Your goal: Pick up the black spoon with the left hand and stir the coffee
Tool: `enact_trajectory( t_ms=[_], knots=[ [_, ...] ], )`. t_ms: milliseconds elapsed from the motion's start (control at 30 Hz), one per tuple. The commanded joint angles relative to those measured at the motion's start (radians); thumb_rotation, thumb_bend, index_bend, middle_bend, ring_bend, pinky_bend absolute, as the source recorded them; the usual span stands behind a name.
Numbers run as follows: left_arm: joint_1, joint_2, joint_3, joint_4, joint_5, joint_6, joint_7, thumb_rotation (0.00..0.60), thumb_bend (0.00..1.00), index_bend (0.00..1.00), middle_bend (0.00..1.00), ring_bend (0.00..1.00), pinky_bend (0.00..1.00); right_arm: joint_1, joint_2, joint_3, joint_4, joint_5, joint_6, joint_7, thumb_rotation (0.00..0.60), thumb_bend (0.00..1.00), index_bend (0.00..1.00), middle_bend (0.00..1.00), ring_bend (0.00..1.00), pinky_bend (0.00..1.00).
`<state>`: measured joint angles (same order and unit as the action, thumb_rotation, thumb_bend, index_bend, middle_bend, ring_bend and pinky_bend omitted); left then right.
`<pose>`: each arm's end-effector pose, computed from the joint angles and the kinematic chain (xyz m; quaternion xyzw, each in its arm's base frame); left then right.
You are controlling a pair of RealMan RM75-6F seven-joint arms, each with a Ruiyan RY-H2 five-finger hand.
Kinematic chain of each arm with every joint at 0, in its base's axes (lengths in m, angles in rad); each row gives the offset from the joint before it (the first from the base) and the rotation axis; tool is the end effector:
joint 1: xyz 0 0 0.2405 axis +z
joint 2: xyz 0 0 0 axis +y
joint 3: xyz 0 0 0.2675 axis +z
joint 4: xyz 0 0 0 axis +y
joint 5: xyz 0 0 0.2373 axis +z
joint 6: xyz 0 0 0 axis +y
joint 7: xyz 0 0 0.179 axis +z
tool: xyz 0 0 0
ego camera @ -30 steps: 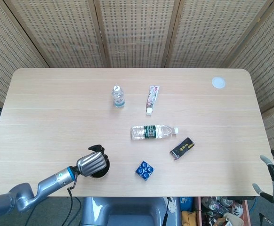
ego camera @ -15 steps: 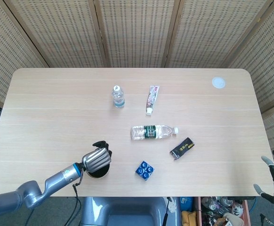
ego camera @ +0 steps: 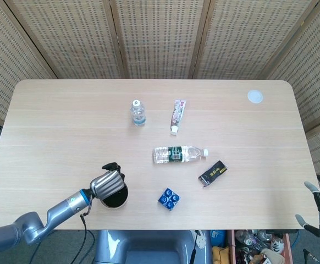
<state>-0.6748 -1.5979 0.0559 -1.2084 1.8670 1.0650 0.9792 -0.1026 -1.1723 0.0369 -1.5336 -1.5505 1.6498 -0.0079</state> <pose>-0.1759 0.3094 -0.0956 -0.8559 0.2474 -0.2162 0.3994 -0.3587 -0.1506 0.1497 0.5497 -0.3753 0.3747 0.6454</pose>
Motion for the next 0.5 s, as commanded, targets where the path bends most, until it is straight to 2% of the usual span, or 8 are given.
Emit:
enact_trajectory(
  t_ms=[33, 300, 500],
  knots=[
    [0.007, 0.015, 0.012, -0.017, 0.011, 0.014, -0.006, 0.600, 0.39, 0.73, 0.76, 0.63, 0.70, 0.002, 0.000, 0.001, -0.001, -0.002, -0.001, -0.002, 0.600, 0.20, 0.22, 0.12, 0.00, 0.00],
    [0.028, 0.040, 0.042, -0.081, 0.021, 0.011, 0.021, 0.600, 0.39, 0.73, 0.76, 0.63, 0.70, 0.005, -0.001, 0.003, -0.001, -0.005, -0.001, -0.002, 0.600, 0.20, 0.22, 0.12, 0.00, 0.00],
    [0.028, 0.030, 0.035, -0.110, 0.018, -0.007, 0.046, 0.600, 0.39, 0.73, 0.76, 0.63, 0.70, 0.003, -0.003, 0.001, 0.004, -0.004, 0.002, 0.003, 0.600, 0.20, 0.22, 0.12, 0.00, 0.00]
  ],
)
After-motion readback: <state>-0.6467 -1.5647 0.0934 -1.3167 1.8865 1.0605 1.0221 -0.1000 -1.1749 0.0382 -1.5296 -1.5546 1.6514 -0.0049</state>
